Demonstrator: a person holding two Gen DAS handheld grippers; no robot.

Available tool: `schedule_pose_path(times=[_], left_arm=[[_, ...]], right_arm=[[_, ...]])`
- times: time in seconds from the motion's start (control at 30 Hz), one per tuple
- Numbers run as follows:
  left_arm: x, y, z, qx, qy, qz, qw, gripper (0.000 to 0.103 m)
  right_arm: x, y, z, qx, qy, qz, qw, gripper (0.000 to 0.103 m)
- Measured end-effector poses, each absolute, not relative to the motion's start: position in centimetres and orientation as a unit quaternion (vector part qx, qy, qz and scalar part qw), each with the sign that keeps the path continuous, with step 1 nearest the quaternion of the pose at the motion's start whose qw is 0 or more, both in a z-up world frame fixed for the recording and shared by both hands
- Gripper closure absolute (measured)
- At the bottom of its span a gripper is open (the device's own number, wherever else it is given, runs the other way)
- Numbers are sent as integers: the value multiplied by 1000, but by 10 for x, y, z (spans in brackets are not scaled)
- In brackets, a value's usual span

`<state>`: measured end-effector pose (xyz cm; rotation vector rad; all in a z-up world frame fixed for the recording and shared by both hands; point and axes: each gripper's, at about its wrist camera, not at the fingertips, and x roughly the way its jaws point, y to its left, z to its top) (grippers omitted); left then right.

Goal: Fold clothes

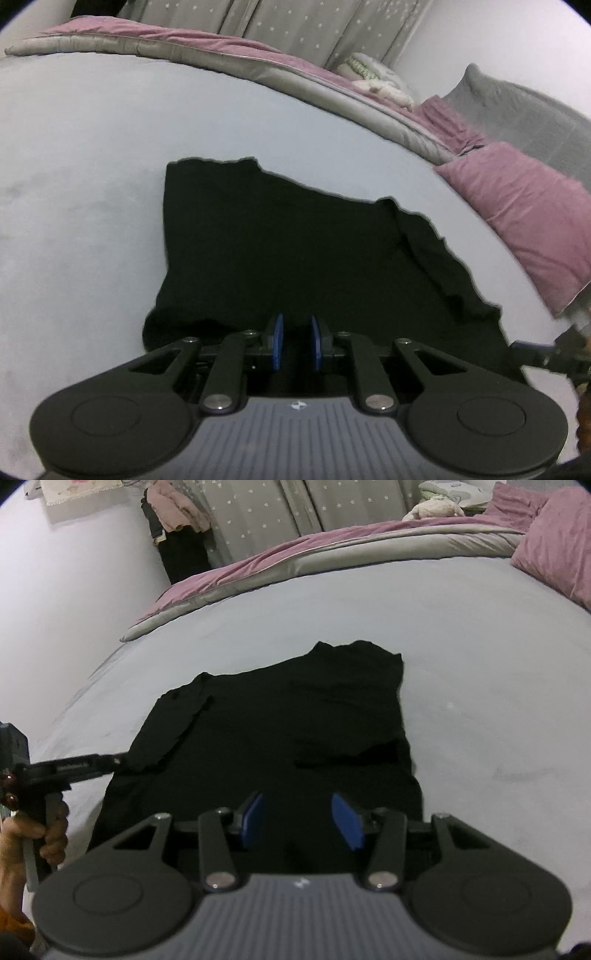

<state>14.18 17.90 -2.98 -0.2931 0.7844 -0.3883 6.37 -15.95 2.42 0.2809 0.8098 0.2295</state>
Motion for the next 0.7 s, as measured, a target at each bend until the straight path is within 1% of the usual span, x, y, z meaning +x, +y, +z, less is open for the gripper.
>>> schedule_pose_path(times=[0.17, 0.23, 0.27, 0.37, 0.47, 0.6, 0.7], left_arm=[[125, 175, -24, -151, 378, -173, 897, 89], [119, 168, -21, -152, 375, -172, 898, 89], [116, 165, -20, -152, 373, -171, 899, 89], [108, 154, -19, -147, 377, -170, 898, 89], [97, 144, -17, -136, 382, -164, 899, 89], [82, 142, -15, -142, 395, -148, 896, 89], [73, 143, -16, -152, 405, -143, 890, 89]], right_arm=[[71, -160, 18, 134, 379, 117, 908, 60], [81, -161, 18, 137, 365, 120, 913, 68], [88, -162, 17, 141, 361, 121, 914, 78], [109, -165, 13, 151, 356, 120, 915, 86], [130, -166, 5, 156, 358, 112, 914, 88], [147, -163, -6, 160, 367, 108, 910, 89], [140, -149, -16, 130, 380, 115, 908, 89]])
